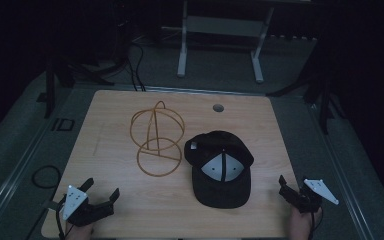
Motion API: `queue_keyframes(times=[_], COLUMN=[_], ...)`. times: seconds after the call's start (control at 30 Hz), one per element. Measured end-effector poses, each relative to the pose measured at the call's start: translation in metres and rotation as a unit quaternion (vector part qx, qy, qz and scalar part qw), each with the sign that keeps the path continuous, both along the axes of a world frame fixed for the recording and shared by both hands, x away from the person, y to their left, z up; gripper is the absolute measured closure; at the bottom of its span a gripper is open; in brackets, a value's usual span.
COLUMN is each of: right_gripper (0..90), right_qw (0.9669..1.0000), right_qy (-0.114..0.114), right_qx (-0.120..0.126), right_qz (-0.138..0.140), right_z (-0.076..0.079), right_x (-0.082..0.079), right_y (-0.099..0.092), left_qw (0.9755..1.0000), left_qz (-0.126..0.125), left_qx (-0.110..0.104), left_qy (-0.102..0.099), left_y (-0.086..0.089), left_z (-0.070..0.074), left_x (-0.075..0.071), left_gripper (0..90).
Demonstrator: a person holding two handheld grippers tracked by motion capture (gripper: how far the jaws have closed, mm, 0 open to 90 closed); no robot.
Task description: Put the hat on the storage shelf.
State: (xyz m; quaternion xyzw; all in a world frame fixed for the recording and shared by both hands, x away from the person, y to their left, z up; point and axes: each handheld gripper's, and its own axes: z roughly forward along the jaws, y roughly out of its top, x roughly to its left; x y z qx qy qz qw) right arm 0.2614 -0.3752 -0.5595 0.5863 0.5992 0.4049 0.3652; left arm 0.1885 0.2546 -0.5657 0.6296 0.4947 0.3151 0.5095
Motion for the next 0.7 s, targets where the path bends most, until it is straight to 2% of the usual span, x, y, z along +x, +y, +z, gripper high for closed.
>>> queue_keyframes(times=[0.1, 0.27, 0.3, 0.43, 0.47, 0.5, 0.53, 0.57, 0.6, 0.63, 0.67, 0.7], right_gripper=[13.7, 13.5, 13.5, 13.5, 13.5, 13.5, 13.5, 13.5, 13.4, 13.4, 13.3, 13.2], right_qw=[1.0000, 0.9999, 0.9998, 0.9996, 0.9993, 0.9993, 0.9992, 0.9992, 0.9985, 0.9985, 0.9977, 0.9971], right_qy=[0.002, 0.005, 0.010, 0.009, 0.009, 0.009, 0.009, 0.009, 0.004, 0.004, -0.002, -0.003], right_qx=[0.005, 0.013, 0.015, 0.020, 0.021, 0.021, 0.011, 0.011, 0.013, 0.013, 0.021, 0.025], right_qz=[0.002, 0.006, 0.009, 0.017, 0.030, 0.030, 0.038, 0.038, 0.052, 0.052, 0.065, 0.072], right_z=[0.000, 0.000, 0.001, 0.010, 0.019, 0.019, 0.030, 0.030, 0.042, 0.042, 0.054, 0.059], right_x=[0.000, 0.000, 0.000, -0.001, -0.002, -0.002, -0.003, -0.003, -0.004, -0.004, -0.005, -0.005], right_y=[-0.001, -0.003, -0.002, -0.002, -0.001, -0.001, 0.001, 0.001, 0.003, 0.003, 0.006, 0.007], left_qw=[1.0000, 1.0000, 1.0000, 1.0000, 0.9999, 0.9999, 1.0000, 1.0000, 1.0000, 1.0000, 1.0000, 1.0000], left_qz=[0.000, -0.001, -0.003, -0.003, -0.005, -0.005, -0.006, -0.006, -0.008, -0.008, -0.010, -0.010], left_qx=[-0.005, 0.001, 0.001, 0.006, 0.009, 0.009, 0.007, 0.007, 0.005, 0.005, 0.001, 0.001], left_qy=[-0.002, 0.000, 0.001, 0.002, 0.003, 0.003, 0.001, 0.001, 0.000, 0.000, -0.001, -0.001], left_y=[0.000, 0.000, 0.000, -0.001, -0.002, -0.002, -0.002, -0.002, -0.002, -0.002, -0.002, -0.002], left_z=[0.000, 0.001, 0.001, 0.000, 0.000, 0.000, 0.000, 0.000, 0.000, 0.000, 0.001, 0.001], left_x=[0.000, 0.000, 0.000, 0.001, 0.001, 0.001, 0.000, 0.000, 0.000, 0.000, 0.000, 0.000], left_gripper=[2.1, 2.1, 2.1, 2.1, 2.2, 2.1, 2.1, 2.1, 2.1, 2.1, 2.1, 2.1])
